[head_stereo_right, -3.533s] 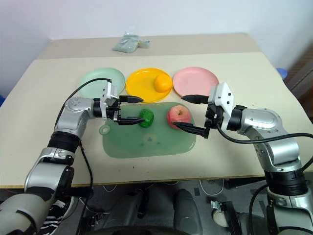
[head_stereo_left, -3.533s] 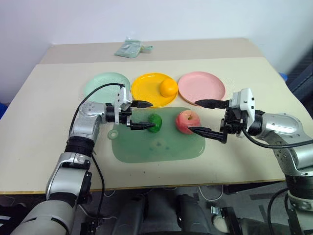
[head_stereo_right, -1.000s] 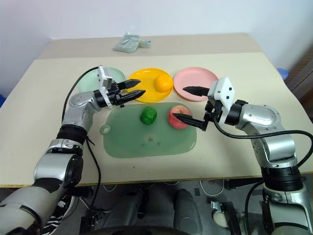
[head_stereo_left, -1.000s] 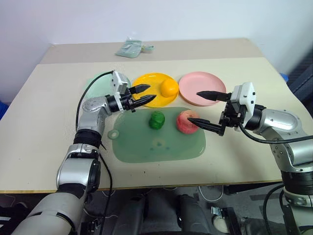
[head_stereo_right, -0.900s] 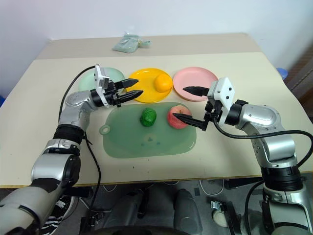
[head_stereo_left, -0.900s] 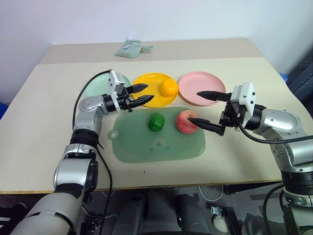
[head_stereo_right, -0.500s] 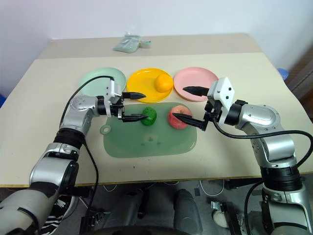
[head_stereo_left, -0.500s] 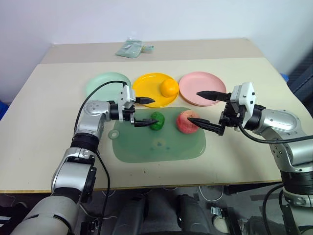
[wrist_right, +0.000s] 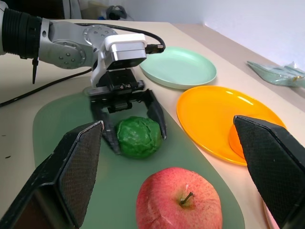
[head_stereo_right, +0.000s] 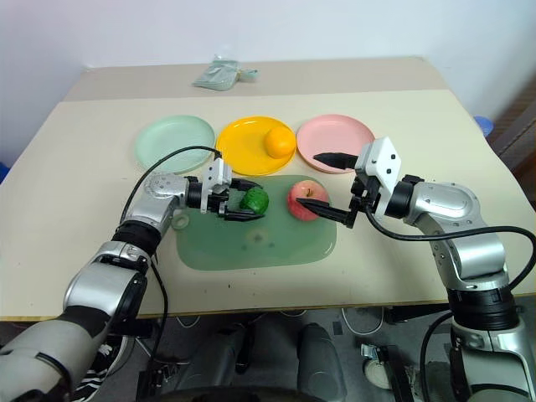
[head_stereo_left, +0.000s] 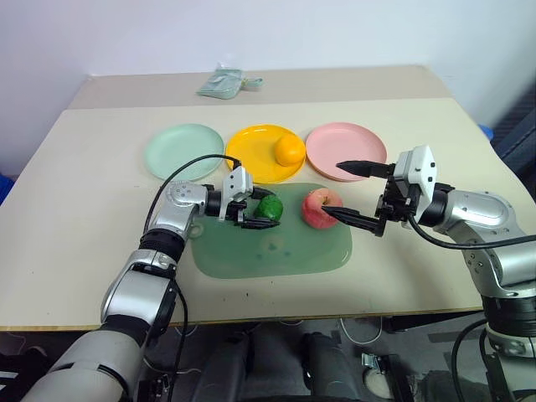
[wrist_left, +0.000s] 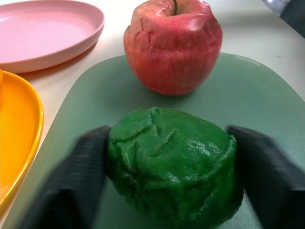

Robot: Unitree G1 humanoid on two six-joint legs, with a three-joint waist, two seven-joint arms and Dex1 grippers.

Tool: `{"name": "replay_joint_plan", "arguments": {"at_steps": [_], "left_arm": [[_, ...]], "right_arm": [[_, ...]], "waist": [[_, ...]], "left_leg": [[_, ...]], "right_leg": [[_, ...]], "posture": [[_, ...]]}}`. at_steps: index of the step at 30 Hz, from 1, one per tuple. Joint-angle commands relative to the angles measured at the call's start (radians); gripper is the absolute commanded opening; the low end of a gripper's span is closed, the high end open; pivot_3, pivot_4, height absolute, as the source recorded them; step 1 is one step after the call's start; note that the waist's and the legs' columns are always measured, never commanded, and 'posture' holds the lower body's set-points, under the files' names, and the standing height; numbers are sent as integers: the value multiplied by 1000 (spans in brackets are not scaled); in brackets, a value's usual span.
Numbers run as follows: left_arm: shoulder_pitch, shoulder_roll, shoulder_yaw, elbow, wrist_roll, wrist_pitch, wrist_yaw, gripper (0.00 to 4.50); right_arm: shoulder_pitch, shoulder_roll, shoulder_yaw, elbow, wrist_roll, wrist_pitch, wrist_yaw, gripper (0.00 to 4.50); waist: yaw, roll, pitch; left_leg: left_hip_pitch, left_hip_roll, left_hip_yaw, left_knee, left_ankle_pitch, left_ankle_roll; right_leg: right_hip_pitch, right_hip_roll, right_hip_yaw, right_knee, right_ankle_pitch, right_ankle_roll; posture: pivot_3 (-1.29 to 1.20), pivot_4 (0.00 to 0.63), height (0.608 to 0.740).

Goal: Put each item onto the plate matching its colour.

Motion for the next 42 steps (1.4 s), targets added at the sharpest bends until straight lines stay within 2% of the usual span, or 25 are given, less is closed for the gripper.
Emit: {"name": "replay_joint_plan", "arguments": {"at_steps": [1, 8, 12, 16, 25, 27, 29, 30, 34, 38, 40, 42], "left_arm": [[-28, 11, 22, -13, -14, -26, -14, 2630], [-58, 42, 188, -80, -168, 131, 54, 2630], [-97, 102, 271, -24, -156, 118, 263, 2630], [-135, 121, 355, 59, -153, 138, 541, 2630], [-137, 116, 378, 178, -83, 96, 903, 2630], [-138, 110, 380, 205, -75, 91, 971, 3669], [-137, 108, 378, 224, -69, 91, 1018, 4461], [-138, 107, 379, 230, -71, 92, 1026, 4461], [-140, 102, 383, 223, -88, 60, 974, 4461], [-122, 62, 397, 106, -205, 78, 607, 4461], [-65, 55, 362, -13, -252, 109, 380, 4461], [11, 73, 319, -159, -299, 214, 208, 4461]], "right_arm": [[3, -7, -19, -44, 13, -4, -1, 4500], [14, 4, -38, -72, 75, 40, -6, 4500], [5, 14, -34, -57, 76, 40, -24, 4500], [-37, 87, 1, -13, 38, 9, -88, 4500], [-69, 135, 45, 11, -10, -15, -104, 4500], [-70, 130, 44, 11, -11, -15, -102, 4500], [-69, 127, 42, 9, -10, -14, -101, 4500], [-68, 126, 41, 7, -10, -13, -101, 4500], [-58, 123, 35, -3, -9, -9, -109, 4500], [-43, 107, 39, -10, -14, 1, -110, 4500], [-43, 101, 44, -2, -21, 9, -115, 4500], [-41, 91, 56, 2, -26, 28, -108, 4500]], "waist": [[0, 0, 0], [-2, 0, 0], [-4, 0, 0], [-2, 0, 0], [0, 0, 0], [0, 0, 0], [-1, 0, 0], [-1, 0, 0], [0, 0, 0], [2, 0, 0], [-2, 0, 0], [-12, 0, -1]], "left_leg": [[0, 0, 0, 0, 0, 0], [0, 0, 0, 0, 0, 0], [0, 0, 0, 0, 0, 0], [0, 0, 0, 0, 0, 0], [0, -1, 0, 0, 0, 0], [0, -1, -1, 0, 0, 0], [0, -1, 0, 0, 0, 0], [0, -1, 0, 0, 0, 0], [0, -1, 0, 0, 0, 0], [0, -1, 1, 0, 0, 0], [0, -1, 3, 0, 0, 0], [0, -1, 3, 0, 0, 0]], "right_leg": [[0, 0, 0, 0, 0, 0], [0, 0, 0, 0, 0, 0], [0, 0, 0, 0, 0, 0], [0, 0, 0, 0, 0, 0], [0, 0, 0, 1, 1, 2], [0, 0, 0, 1, 1, 2], [0, 0, 0, 1, 1, 2], [0, 0, 0, 1, 1, 2], [0, 0, 0, 1, 1, 2], [0, 0, 0, 1, 1, 2], [0, 0, 0, 0, 1, 2], [0, 0, 0, 0, 1, 1]], "posture": [[0, 150, 740], [0, 150, 740], [0, 150, 740], [0, 150, 740], [0, 150, 740], [0, 150, 740], [0, 150, 740], [0, 150, 740], [0, 150, 740], [0, 150, 740], [0, 150, 740], [0, 150, 740]]}}
